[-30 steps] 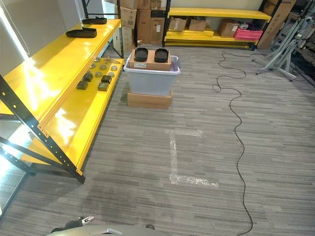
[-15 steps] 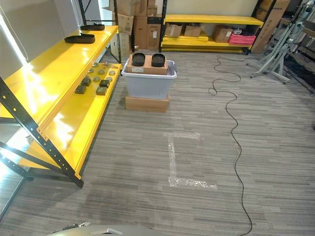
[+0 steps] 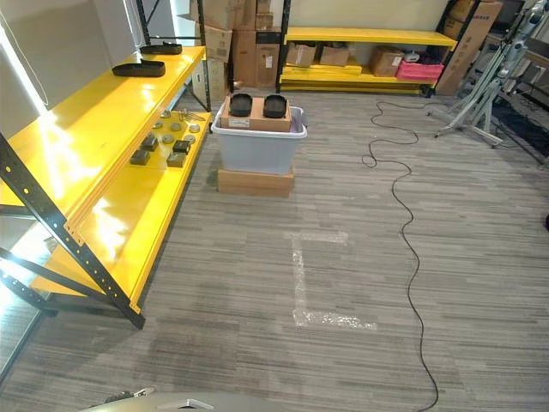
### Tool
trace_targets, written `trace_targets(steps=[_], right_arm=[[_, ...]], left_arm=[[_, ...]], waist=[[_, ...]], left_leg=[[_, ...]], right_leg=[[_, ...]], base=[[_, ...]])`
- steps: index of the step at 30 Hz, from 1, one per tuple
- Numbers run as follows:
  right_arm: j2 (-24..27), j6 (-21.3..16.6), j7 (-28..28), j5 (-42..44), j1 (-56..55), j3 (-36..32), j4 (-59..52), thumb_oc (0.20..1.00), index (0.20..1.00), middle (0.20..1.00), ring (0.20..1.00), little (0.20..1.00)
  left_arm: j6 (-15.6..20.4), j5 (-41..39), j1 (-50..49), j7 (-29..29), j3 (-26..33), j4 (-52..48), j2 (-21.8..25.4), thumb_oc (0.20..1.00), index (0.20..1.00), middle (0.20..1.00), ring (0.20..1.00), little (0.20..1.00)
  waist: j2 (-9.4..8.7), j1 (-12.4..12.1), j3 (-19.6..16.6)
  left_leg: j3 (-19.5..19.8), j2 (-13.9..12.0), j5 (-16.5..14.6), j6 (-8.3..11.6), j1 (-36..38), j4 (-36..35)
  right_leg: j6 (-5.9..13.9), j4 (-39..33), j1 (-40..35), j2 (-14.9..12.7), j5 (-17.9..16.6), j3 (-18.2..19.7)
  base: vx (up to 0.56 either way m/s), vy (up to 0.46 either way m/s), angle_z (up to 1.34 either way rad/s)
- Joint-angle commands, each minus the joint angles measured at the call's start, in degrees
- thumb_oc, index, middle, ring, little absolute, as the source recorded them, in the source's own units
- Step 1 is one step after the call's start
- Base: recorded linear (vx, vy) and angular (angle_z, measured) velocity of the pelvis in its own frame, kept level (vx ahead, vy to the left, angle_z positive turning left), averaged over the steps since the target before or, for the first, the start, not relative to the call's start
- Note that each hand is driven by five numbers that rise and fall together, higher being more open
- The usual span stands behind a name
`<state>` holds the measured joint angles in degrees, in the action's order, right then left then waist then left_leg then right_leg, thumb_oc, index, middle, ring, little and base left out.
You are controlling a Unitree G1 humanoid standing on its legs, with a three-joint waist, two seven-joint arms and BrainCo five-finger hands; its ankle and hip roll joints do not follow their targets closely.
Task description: Move parts from the plastic box to the shelf.
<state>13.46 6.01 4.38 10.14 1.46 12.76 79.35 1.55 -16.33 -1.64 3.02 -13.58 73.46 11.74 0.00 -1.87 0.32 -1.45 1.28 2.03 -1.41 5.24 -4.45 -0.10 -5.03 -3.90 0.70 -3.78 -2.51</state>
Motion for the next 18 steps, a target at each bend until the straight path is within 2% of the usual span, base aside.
trace_targets(steps=[1,2,4,5,6,7,8,9,10,11,12,15,18], right_arm=[[1.05,-6.13,0.84,9.82,4.37,-1.6,-0.64,1.0,1.0,1.0,1.0,1.0],[1.45,-6.68,1.02,13.58,5.37,-2.09,-2.91,1.0,1.0,1.0,1.0,1.0],[2.22,-9.43,1.66,14.8,5.97,-3.22,-5.38,1.0,1.0,1.0,1.0,1.0],[2.94,-13.68,-1.43,15.72,5.9,-3.78,-7.44,1.0,1.0,1.0,1.0,1.0],[5.4,-12.14,4.49,17.89,4.6,-2.25,-27.01,1.0,1.0,1.0,1.0,1.0],[5.4,-12.13,4.51,17.88,4.57,-2.25,-27.04,1.0,1.0,1.0,1.0,1.0],[6.85,-8.14,7.57,19.81,3.26,-1.49,-39.47,1.0,1.0,1.0,1.0,1.0],[7.4,-9.28,8.55,19.98,1.75,-2.16,-47.57,1.0,1.0,1.0,1.0,1.0],[7.47,-9.49,10.18,18.42,-0.66,-4.13,-60.9,1.0,1.0,1.0,1.0,1.0],[7.41,-11.37,10.06,18.55,-1.04,-4.38,-62.07,1.0,1.0,1.0,1.0,1.0],[7.42,-10.76,10.16,18.65,-1.13,-4.63,-63.22,1.0,1.0,1.0,1.0,1.0],[8.71,-9.96,7.56,19.23,-2.23,-7.38,-73.05,1.0,1.0,1.0,1.0,1.0],[9.9,-9.71,7.2,20.58,-2.09,-8.26,-76.2,1.0,1.0,1.0,1.0,1.0]], left_arm=[[9.21,-7.57,6.29,1.37,1.43,-1.19,-0.51,1.0,1.0,1.0,1.0,1.0],[10.03,-8.44,6.9,1.04,1.53,-4.12,-0.03,1.0,1.0,1.0,1.0,1.0],[10.6,-7.68,7.39,0.67,1.82,-7.86,0.57,1.0,1.0,1.0,1.0,1.0],[11.52,-7.51,7.49,0.15,1.65,-10.4,1.22,1.0,1.0,1.0,1.0,1.0],[10.81,-8.81,7.54,0.7,1.01,-25.22,3.74,1.0,1.0,1.0,1.0,1.0],[10.79,-8.81,7.51,0.71,1.01,-25.25,3.75,1.0,1.0,1.0,1.0,1.0],[7.4,-9.85,7.09,2.2,0.75,-34.07,5.26,1.0,1.0,1.0,1.0,1.0],[6.41,-10.78,6.56,2.62,1.36,-40.73,6.47,1.0,1.0,1.0,1.0,1.0],[4.24,-12.7,5.77,3.3,2.82,-50.97,7.66,1.0,1.0,1.0,1.0,1.0],[4.99,-13.43,5.6,2.95,3.07,-52.13,7.73,1.0,1.0,1.0,1.0,1.0],[4.53,-13.53,5.58,3.17,3.24,-53.14,7.8,1.0,1.0,1.0,1.0,1.0],[3.32,-18.43,4.92,3.08,5.67,-65.26,8.81,1.0,1.0,1.0,1.0,1.0],[2.41,-19.68,5.2,2.87,6.2,-69.01,9.61,1.0,1.0,1.0,1.0,1.0]], waist=[[-0.58,-1.03,-0.19],[-0.58,-1.3,-0.38],[-0.66,-1.58,-0.33],[-0.71,-1.68,-0.29],[-0.78,-1.33,0.29],[-0.78,-1.33,0.29],[-0.89,-0.8,0.5],[-0.92,-0.24,0.79],[-0.88,0.74,1.33],[-0.84,0.92,1.41],[-0.83,0.97,1.43],[-0.71,1.51,1.72],[-0.81,1.55,1.82]], left_leg=[[0.43,1.92,-1.51,-0.72,-1.0,0.14],[0.47,1.92,-1.44,-0.73,-0.98,0.13],[0.53,1.89,-1.37,-0.71,-1.1,0.24],[0.53,1.9,-1.35,-0.73,-1.26,0.36],[0.49,1.83,-1.11,-0.89,-1.31,0.34],[0.5,1.83,-1.11,-0.89,-1.29,0.34],[0.41,1.76,-0.94,-0.88,-1.42,0.42],[0.33,1.72,-0.83,-0.95,-1.45,0.5],[0.18,1.72,-0.64,-1.12,-1.44,0.61],[0.14,1.73,-0.61,-1.16,-1.39,0.58],[0.14,1.73,-0.61,-1.17,-1.37,0.56],[-0.03,1.85,-0.6,-1.24,-1.19,0.57],[0.15,1.9,-0.63,-1.18,-1.29,0.79]], right_leg=[[4.04,0.03,0.01,-1.98,-0.83,-1.47],[4.07,0.03,-0.04,-2.03,-0.87,-1.73],[4.09,0.03,-0.06,-2.07,-1.02,-1.91],[4.19,0.03,0.03,-2.14,-1.16,-2.03],[4.17,0.03,0.09,-2.32,-1.46,-2.32],[4.17,0.03,0.06,-2.32,-1.46,-2.32],[4.07,0.03,0.25,-2.33,-1.65,-2.22],[4.01,0.2,0.43,-2.31,-1.74,-2.08],[3.96,0.36,0.6,-2.24,-1.86,-1.83],[3.95,0.36,0.61,-2.23,-1.89,-1.76],[3.95,0.36,0.6,-2.22,-1.88,-1.74],[3.96,0.24,0.37,-2.22,-1.84,-1.57],[4.08,0.28,0.35,-2.23,-1.85,-1.46]], base=[[0.0,0.0,0.0],[0.0,0.0,0.0],[0.0,0.0,0.0],[-0.04,-0.017,0.02],[-0.03,-0.015,0.02],[-0.04,-0.013,0.06],[-0.03,-0.003,0.17],[-0.04,0.003,0.13],[-0.03,0.008,0.07],[-0.01,0.009,-0.03],[0.0,0.0,0.0],[0.02,0.029,-0.12],[0.03,0.017,-0.06]])
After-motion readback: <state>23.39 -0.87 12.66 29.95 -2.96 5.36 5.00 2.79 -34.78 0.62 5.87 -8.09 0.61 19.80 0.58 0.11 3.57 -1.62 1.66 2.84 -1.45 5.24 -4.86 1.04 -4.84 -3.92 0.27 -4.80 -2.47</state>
